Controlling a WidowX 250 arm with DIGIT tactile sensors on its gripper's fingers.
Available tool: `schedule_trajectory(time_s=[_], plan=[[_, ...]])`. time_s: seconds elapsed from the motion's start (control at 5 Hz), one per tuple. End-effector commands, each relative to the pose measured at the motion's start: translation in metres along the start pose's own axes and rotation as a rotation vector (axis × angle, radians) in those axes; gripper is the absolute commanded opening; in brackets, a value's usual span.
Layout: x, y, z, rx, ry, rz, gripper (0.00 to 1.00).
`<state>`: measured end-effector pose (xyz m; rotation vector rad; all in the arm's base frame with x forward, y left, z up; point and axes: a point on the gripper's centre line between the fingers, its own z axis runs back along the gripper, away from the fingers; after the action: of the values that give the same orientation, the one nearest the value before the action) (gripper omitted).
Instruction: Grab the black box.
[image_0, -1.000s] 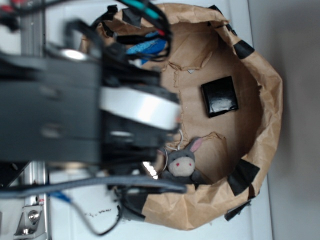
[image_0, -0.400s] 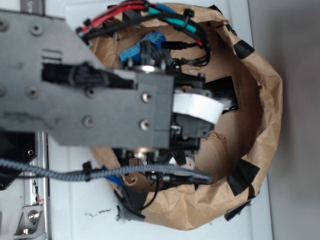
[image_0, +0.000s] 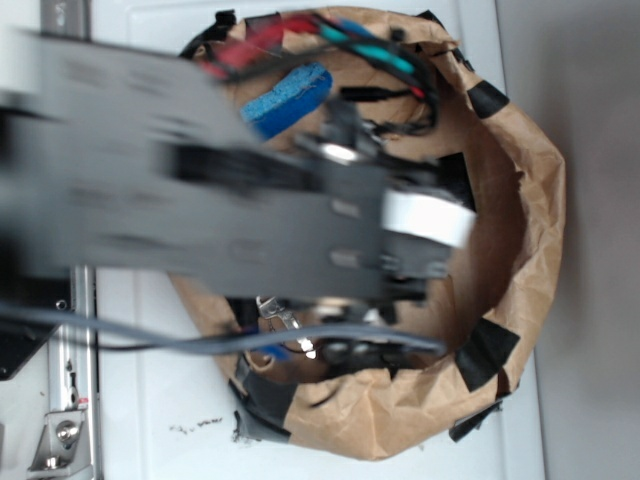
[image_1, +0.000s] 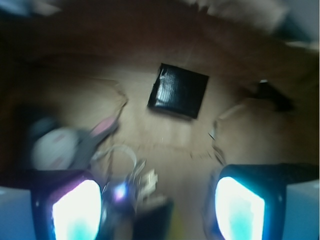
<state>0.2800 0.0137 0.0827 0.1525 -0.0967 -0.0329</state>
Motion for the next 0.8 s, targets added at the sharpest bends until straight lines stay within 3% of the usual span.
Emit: schedule_trajectory(time_s=[0.0,0.4,0.6], plan=[[0.035,0.011,-0.022,-0.092,-0.13,0.035,1.0],[0.039,0.02,-0.018,-0.136,-0.192,0.049,1.0],[0.047,0.02,-0.013,-0.121,-0.194,0.058,1.0]])
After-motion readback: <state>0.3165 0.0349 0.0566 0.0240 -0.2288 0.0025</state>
